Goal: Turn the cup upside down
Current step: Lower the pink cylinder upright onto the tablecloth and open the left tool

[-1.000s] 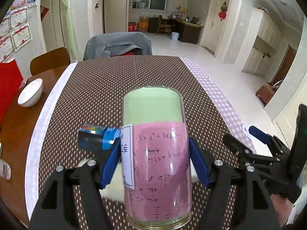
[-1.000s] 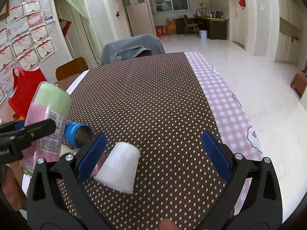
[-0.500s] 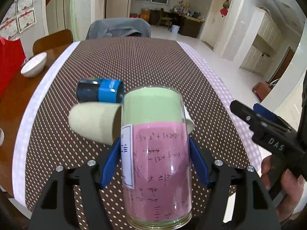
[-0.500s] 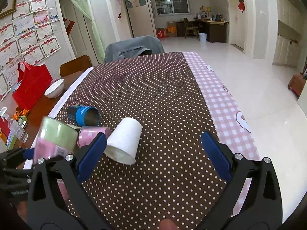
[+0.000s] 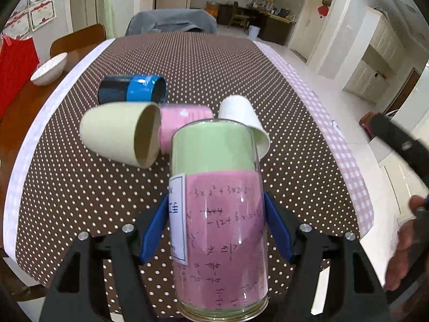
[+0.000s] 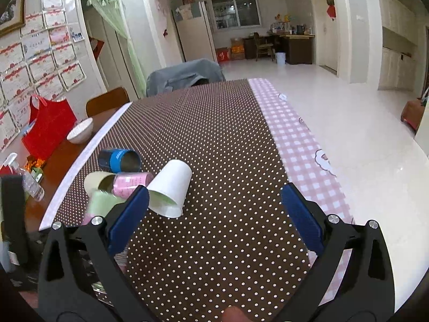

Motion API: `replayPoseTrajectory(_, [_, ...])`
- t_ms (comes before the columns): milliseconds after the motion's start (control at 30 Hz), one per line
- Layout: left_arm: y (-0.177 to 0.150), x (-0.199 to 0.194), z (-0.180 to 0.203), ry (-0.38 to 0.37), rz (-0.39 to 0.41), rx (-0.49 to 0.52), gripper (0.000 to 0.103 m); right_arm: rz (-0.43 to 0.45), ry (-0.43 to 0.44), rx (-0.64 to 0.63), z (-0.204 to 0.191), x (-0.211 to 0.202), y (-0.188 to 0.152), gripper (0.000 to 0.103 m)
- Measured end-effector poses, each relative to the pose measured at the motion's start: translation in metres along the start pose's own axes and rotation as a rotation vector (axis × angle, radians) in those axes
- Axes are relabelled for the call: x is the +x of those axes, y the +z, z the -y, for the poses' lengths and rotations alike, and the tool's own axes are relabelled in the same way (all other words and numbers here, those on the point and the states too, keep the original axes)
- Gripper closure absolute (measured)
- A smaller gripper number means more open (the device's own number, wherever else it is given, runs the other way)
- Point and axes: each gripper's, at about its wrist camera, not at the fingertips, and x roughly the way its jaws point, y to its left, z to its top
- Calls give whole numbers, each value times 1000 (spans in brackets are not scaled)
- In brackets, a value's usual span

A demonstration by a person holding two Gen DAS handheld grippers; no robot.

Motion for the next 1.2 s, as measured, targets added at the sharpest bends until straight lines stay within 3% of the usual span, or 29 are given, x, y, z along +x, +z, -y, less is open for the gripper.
replayPoseTrajectory(300, [-8, 27, -10, 28, -50, -26, 34, 16, 8, -2, -2, -7, -1, 6])
replayPoseTrajectory(500, [-10, 1, -12, 68, 59, 4, 19, 9, 21, -15, -10, -7, -3, 6])
replayPoseTrajectory(700, [-14, -30, -17, 123, 142, 17, 19, 15, 41, -49, -26, -13, -5, 6])
replayPoseTrajectory(1033, [-22, -112, -24, 235, 374, 8, 19, 42, 52, -105, -57, -28, -4, 6])
replayPoseTrajectory(1200, [-29, -142, -29, 259, 448, -1, 19, 58, 63, -134, -73, -37, -5, 6])
